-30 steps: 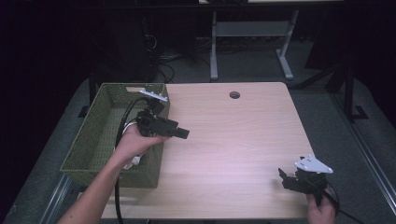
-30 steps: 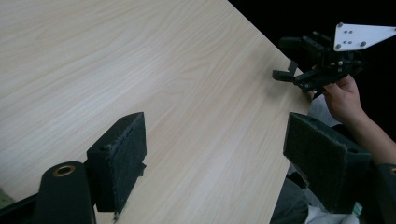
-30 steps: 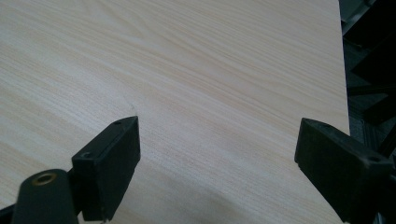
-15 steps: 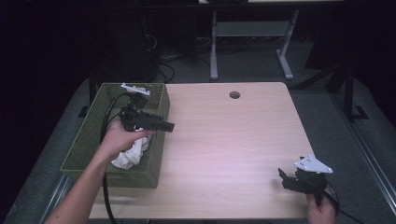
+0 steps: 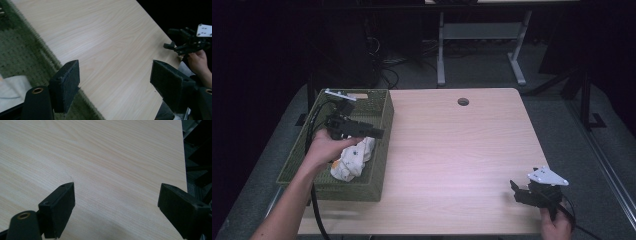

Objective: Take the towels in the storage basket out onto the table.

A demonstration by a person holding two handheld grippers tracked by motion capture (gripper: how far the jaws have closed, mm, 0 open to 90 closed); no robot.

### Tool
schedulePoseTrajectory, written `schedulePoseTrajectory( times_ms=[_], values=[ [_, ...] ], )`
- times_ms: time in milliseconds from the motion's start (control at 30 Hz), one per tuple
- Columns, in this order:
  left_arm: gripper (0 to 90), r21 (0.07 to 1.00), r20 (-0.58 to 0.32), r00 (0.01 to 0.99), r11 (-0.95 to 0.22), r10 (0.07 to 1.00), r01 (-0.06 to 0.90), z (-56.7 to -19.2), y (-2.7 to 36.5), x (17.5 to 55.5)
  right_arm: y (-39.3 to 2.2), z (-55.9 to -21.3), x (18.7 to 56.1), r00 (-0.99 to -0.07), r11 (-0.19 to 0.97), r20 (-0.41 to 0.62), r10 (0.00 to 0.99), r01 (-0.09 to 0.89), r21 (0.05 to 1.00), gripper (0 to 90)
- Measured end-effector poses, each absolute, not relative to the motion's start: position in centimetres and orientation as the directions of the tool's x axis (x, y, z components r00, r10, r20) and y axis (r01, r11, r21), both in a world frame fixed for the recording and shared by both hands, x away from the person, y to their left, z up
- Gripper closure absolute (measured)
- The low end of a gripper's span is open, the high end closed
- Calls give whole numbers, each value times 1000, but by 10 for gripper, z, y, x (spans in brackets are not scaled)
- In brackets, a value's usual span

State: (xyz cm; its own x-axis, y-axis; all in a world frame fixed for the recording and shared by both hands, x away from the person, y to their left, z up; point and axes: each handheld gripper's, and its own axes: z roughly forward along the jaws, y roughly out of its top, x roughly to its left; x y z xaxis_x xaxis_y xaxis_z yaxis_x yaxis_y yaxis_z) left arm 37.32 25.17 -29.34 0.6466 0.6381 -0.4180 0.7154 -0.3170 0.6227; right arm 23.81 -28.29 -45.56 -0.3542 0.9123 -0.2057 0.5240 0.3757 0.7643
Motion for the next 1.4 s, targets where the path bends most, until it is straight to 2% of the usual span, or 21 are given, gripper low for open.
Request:
schedulePoseTrajectory(
  times_ms=[733,1067,1400],
  values=[
    [232,519,-357,481,-258,801,815,-332,312,386,-282,-456,238,-357,379,-208,911,524,763,138],
    [236,439,-281,425,-279,860,854,-354,318,393,-283,-455,238,-360,379,-206,910,520,765,139],
    [243,362,-251,382,-280,889,889,-373,318,402,-283,-455,238,-363,382,-208,908,516,766,139]
  ],
)
